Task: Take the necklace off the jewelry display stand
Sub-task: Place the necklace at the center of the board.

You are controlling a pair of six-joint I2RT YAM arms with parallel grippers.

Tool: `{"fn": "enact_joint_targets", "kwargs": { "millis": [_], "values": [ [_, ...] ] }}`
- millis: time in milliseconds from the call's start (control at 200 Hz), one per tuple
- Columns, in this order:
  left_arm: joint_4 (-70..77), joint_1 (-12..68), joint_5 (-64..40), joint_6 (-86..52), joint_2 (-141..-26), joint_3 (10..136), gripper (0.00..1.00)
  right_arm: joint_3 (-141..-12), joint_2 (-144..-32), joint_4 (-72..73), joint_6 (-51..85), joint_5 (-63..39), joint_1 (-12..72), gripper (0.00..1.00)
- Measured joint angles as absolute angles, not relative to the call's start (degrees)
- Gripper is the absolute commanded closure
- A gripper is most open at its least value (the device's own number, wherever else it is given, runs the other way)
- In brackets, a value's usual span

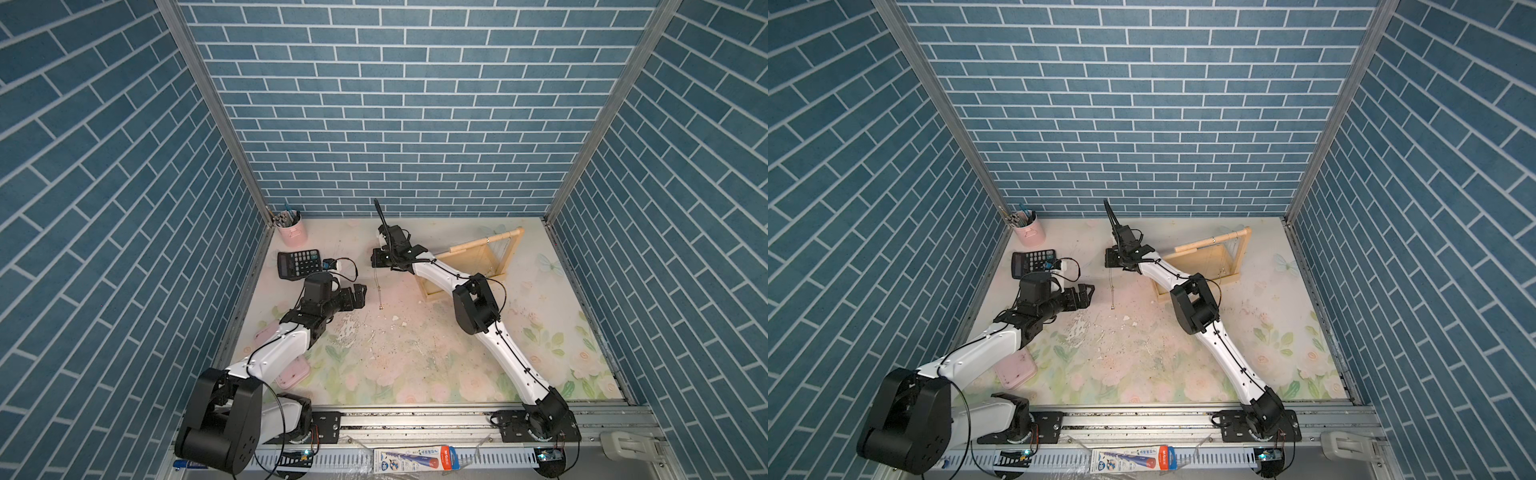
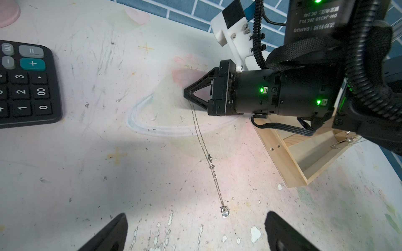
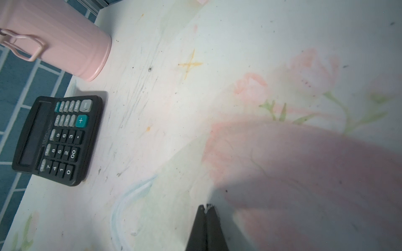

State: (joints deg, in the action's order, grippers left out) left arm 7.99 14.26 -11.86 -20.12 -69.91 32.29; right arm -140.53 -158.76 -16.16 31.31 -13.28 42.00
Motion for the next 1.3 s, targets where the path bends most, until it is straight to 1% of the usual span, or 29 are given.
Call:
{"fn": "enact_joint_targets", "kwargs": {
  "millis": [830, 940, 1220, 1300],
  "values": [
    [8.51, 14.26, -12.05, -20.01, -70.74, 32.32, 0.00, -140.86, -159.15, -15.75, 31.81, -13.32, 41.93, 0.98],
    [8.51, 14.26, -12.08, -20.01, -70.74, 32.29, 0.01, -140.86, -159.15, -15.75, 32.18, -13.32, 41.93, 0.95],
    [8.51, 14.26, -12.08, -19.99, -70.74, 32.29, 0.00, -140.86, -159.13, -15.75, 32.80, -13.34, 41.93, 0.94],
    [8.51, 14.26, -12.08, -20.01, -70.74, 32.29, 0.00, -140.86, -159.13, -15.75, 32.80, -13.37, 41.93, 0.92]
  ]
}}
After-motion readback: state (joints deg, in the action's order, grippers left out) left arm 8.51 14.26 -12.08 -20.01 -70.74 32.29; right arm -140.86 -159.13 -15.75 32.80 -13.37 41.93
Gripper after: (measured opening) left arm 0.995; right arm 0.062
